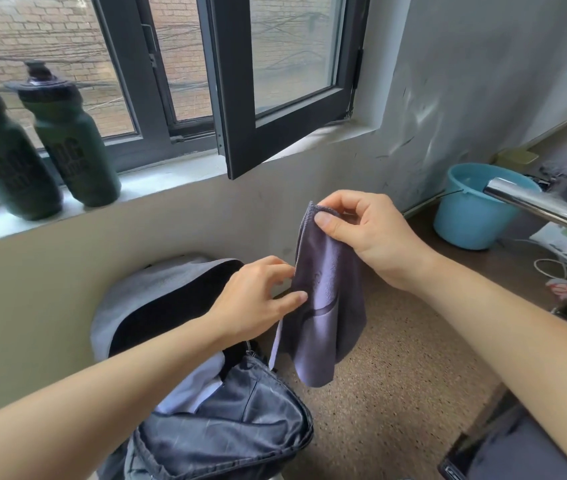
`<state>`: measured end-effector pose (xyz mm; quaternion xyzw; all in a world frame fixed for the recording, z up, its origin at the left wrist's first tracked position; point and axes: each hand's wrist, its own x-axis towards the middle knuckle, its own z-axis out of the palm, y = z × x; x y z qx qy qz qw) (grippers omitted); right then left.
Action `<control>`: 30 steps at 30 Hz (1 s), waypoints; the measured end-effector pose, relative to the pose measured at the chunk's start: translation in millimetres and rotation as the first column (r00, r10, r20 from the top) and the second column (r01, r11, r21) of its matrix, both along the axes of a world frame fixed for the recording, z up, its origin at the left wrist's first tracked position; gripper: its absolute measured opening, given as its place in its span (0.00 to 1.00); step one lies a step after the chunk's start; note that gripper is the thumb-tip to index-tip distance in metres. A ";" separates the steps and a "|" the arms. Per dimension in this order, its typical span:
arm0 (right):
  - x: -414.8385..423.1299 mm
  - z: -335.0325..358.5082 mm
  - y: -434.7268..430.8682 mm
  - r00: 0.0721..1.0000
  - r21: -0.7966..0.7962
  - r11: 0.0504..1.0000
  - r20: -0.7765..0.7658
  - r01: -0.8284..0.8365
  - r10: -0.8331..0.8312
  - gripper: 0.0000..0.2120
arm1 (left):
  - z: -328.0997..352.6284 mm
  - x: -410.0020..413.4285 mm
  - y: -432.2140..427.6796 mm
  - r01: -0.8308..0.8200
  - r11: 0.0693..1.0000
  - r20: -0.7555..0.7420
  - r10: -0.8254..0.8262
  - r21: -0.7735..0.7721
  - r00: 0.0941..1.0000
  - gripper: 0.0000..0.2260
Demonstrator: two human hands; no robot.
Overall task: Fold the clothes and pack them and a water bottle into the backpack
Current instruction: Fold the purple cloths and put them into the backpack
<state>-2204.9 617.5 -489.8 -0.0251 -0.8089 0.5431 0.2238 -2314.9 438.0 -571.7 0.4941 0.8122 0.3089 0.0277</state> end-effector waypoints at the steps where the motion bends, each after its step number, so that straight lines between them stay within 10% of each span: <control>1: -0.9 -0.4 2.2 0.999 -0.008 1.000 -0.023 0.026 -0.026 0.05 | -3.4 -0.9 2.6 -0.019 0.999 -0.004 0.019 -0.029 1.000 0.19; 11: -1.2 -2.2 22.8 0.997 -0.169 0.986 -0.082 -0.017 0.003 0.08 | -36.1 -1.8 17.6 -0.004 0.950 -0.023 -0.003 -0.312 1.000 0.23; 30: -10.3 -37.9 102.2 0.882 -0.227 0.855 0.058 0.467 -0.467 0.10 | -37.5 -52.0 -1.6 0.018 0.992 -0.249 -0.048 -0.121 0.967 0.16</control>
